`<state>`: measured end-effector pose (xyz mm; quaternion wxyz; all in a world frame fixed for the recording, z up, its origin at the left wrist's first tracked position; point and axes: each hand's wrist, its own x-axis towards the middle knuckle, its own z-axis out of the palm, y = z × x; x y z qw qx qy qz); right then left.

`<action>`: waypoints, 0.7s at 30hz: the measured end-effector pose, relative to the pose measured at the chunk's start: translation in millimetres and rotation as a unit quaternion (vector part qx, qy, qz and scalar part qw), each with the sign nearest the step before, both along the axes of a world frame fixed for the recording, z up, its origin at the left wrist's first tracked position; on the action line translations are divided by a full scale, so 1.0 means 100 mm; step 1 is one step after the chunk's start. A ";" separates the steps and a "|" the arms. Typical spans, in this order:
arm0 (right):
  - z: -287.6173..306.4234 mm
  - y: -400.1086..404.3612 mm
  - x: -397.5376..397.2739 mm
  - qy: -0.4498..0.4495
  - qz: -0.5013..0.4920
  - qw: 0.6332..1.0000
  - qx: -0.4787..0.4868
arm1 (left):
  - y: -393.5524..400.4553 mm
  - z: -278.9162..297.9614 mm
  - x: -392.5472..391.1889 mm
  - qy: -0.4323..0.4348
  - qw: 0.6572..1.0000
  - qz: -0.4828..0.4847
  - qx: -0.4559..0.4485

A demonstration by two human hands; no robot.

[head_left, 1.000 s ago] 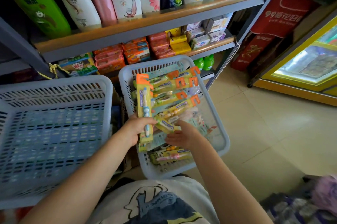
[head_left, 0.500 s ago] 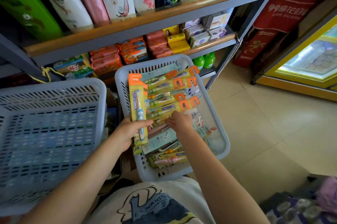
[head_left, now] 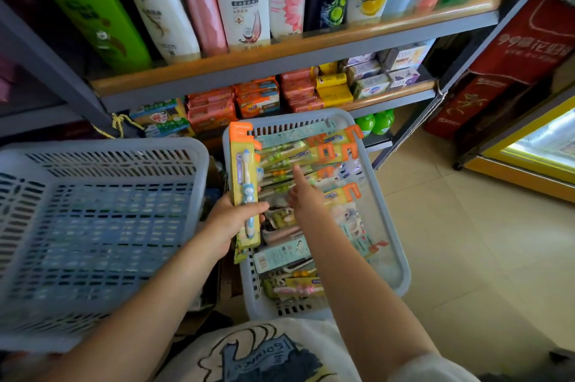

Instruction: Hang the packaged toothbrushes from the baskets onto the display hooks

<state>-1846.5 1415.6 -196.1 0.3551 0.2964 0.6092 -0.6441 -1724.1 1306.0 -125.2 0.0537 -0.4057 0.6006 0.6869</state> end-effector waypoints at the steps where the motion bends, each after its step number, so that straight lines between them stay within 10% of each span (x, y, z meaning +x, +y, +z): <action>1: -0.01 -0.03 -0.02 0.004 0.005 1.000 0.008 | 0.00 -0.01 0.00 0.001 1.000 0.006 0.002; 21: 0.07 0.43 -0.08 0.039 0.029 0.994 -0.100 | 0.03 0.08 -0.02 0.037 0.999 0.013 0.034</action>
